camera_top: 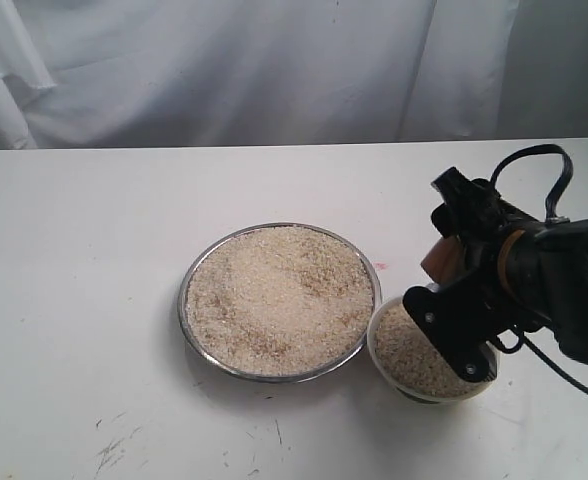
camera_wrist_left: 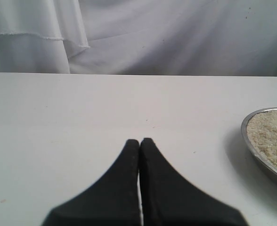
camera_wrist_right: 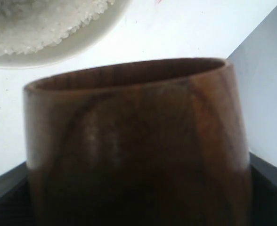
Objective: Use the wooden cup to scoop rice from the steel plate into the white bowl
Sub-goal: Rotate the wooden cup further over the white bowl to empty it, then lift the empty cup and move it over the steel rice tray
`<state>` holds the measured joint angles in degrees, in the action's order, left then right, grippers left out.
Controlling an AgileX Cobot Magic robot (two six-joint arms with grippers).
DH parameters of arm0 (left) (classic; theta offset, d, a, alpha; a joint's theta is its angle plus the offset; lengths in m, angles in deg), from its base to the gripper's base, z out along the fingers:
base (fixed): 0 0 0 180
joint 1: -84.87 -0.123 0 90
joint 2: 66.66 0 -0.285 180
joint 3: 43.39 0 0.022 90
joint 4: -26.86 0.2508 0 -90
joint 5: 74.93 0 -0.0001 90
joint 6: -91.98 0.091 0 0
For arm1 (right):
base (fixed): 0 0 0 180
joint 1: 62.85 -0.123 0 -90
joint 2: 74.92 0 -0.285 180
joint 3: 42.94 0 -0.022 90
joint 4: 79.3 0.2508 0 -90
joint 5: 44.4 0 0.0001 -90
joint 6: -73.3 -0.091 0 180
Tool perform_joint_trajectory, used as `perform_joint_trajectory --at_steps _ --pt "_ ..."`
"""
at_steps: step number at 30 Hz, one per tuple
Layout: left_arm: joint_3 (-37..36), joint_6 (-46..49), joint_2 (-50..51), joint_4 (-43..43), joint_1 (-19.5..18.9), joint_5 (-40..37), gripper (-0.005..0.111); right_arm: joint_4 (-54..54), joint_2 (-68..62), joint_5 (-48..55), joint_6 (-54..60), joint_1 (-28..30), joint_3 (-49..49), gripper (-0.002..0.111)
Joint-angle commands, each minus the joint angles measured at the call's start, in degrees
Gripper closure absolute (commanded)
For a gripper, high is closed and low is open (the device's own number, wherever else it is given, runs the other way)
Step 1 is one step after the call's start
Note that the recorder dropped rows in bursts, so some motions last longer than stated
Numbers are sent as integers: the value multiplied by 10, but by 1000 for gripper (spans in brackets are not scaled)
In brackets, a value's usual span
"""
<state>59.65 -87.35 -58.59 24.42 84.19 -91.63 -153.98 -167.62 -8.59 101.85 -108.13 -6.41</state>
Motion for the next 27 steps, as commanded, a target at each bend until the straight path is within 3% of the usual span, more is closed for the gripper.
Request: perform_joint_trajectory --at_steps 1,13,19,27 --pt "-3 -2 -3 0 1 4 107 37 15 -11 -3 -1 -3 108" --pt "-3 -2 -3 0 1 4 107 253 77 -230 -24 118 -3 108" --pt "-3 -2 -3 0 1 4 107 380 76 -380 -24 128 -6 108" --pt "-3 -2 -3 0 1 4 107 382 20 -332 -24 99 -85 108"
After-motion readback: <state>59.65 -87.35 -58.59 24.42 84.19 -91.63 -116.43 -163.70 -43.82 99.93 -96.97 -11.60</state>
